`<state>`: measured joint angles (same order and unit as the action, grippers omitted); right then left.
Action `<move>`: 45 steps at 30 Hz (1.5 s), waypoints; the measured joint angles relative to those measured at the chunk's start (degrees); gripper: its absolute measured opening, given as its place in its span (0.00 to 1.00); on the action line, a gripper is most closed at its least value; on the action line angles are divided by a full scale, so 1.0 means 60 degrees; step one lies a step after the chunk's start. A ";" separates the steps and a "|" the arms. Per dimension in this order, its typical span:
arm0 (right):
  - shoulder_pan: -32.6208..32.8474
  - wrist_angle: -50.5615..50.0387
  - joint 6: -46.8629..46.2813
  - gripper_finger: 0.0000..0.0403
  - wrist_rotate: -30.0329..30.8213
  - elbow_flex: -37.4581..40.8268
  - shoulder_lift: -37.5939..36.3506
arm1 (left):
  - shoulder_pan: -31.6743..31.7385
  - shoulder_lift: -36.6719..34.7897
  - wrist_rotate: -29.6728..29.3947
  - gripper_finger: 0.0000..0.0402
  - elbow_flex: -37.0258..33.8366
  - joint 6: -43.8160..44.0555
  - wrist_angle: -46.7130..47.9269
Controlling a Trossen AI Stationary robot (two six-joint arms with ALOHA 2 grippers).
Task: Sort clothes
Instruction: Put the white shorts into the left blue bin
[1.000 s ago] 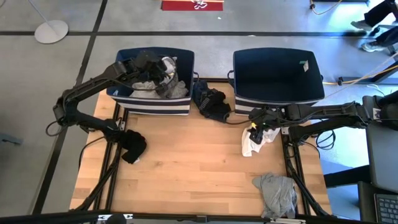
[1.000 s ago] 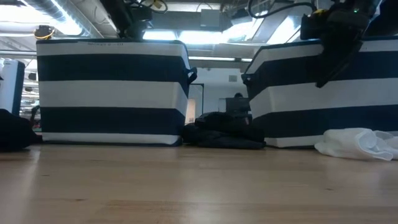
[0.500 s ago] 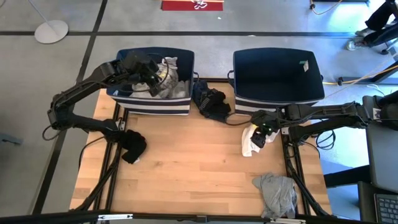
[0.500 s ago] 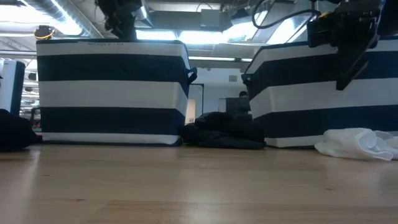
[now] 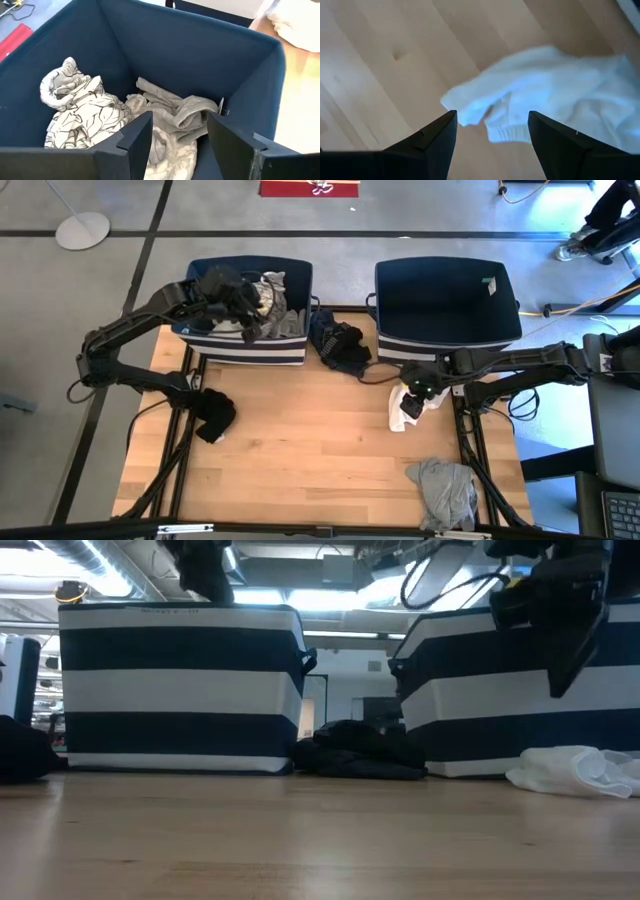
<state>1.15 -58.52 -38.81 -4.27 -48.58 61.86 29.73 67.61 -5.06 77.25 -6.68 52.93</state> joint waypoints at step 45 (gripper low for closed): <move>0.1869 0.4179 -0.3075 0.42 0.3782 0.3213 0.2456 | -0.0006 0.0004 -0.0010 0.44 -0.0004 0.0113 0.0022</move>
<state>12.36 -33.45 -57.26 18.42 -29.30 76.60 29.69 67.64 -5.12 77.23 -6.00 53.06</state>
